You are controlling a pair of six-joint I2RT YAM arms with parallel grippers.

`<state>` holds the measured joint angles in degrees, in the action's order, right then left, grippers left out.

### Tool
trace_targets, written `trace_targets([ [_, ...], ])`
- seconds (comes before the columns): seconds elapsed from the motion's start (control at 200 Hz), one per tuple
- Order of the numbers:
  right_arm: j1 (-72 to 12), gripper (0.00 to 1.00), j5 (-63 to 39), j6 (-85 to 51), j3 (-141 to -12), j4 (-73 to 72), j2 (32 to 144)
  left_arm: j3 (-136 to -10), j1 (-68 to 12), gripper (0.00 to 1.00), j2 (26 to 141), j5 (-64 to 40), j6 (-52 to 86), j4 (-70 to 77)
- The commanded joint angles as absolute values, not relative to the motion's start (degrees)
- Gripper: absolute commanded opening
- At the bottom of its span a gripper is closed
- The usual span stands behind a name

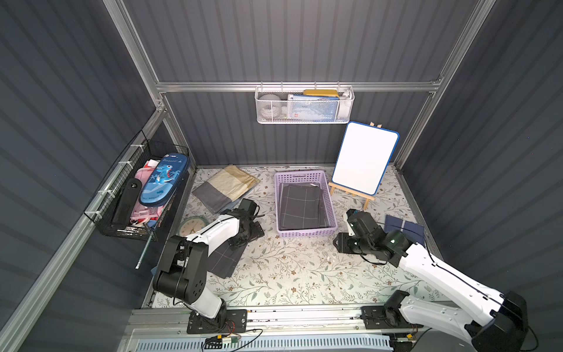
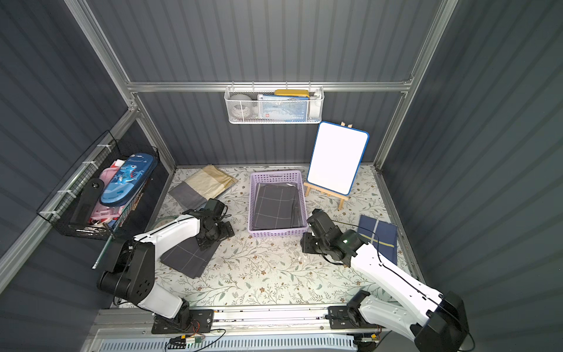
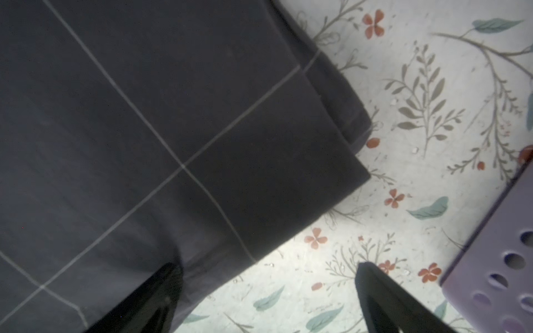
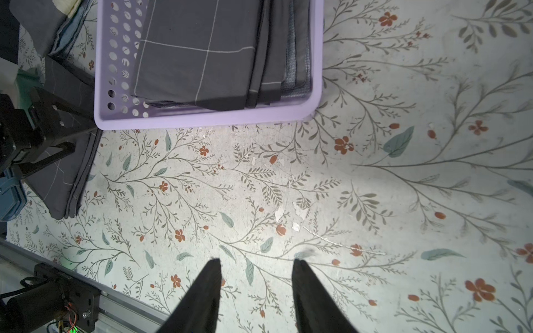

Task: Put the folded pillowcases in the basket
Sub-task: Adjust the pillowcase at the center of the board.

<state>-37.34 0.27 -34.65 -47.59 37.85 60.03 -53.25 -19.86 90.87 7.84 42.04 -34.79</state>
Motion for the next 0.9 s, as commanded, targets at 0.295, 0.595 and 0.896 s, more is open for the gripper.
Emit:
trace_targets([
  [0.295,-38.0,0.45,2.7,-35.5,-48.8,38.5,61.7,-47.2,-19.5,0.99,90.1,-7.6,40.2,-22.7],
  [0.595,-38.1,0.46,2.8,-35.2,-48.9,36.3,64.9,-52.9,-20.9,1.0,89.5,-10.9,52.3,-11.6],
  [0.896,-38.7,0.45,3.0,-34.0,-51.8,36.8,66.9,-61.0,-21.0,0.99,89.8,-7.0,50.0,-17.5],
])
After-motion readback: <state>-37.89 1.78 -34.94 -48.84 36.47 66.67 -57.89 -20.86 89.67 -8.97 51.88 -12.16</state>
